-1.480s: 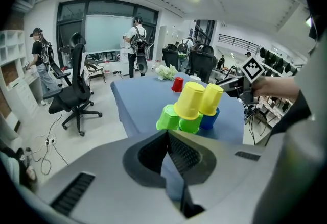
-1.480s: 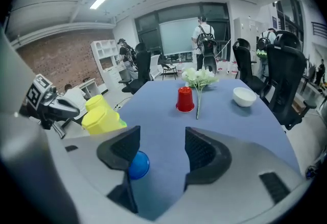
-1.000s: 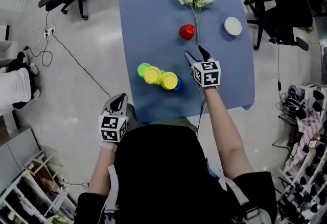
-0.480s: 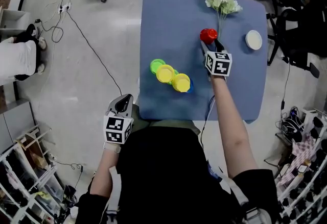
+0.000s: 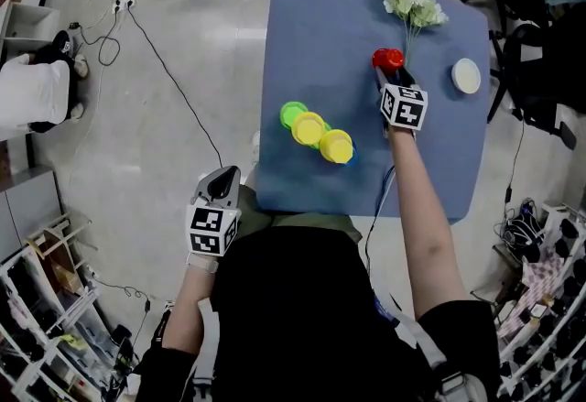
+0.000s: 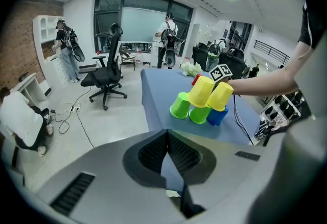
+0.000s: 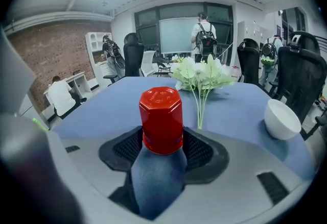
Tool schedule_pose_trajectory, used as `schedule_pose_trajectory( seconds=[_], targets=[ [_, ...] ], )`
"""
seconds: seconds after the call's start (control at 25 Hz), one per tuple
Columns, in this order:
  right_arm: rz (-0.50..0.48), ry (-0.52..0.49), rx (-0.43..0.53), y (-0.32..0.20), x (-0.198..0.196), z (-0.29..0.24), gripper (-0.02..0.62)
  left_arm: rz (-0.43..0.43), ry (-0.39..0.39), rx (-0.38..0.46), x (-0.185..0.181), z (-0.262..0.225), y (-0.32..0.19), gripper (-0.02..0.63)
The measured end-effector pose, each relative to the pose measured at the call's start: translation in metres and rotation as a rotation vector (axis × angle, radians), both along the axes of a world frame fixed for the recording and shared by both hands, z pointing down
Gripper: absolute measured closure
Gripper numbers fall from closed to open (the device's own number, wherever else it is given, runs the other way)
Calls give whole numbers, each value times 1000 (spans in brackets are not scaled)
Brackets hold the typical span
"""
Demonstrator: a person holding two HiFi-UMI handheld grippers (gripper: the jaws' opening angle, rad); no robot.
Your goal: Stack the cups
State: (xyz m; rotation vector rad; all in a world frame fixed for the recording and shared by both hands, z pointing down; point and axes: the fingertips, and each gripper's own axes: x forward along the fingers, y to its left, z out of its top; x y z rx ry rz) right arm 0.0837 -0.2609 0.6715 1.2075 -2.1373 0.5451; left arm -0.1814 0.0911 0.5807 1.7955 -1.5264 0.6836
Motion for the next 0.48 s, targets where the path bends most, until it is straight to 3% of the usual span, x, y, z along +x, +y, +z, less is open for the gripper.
schedule_pose_trajectory(
  seconds=[0.48],
  targets=[
    [-2,-35,29,28,-11,-35,356,43,18,26,-13,1,-3,595]
  ],
)
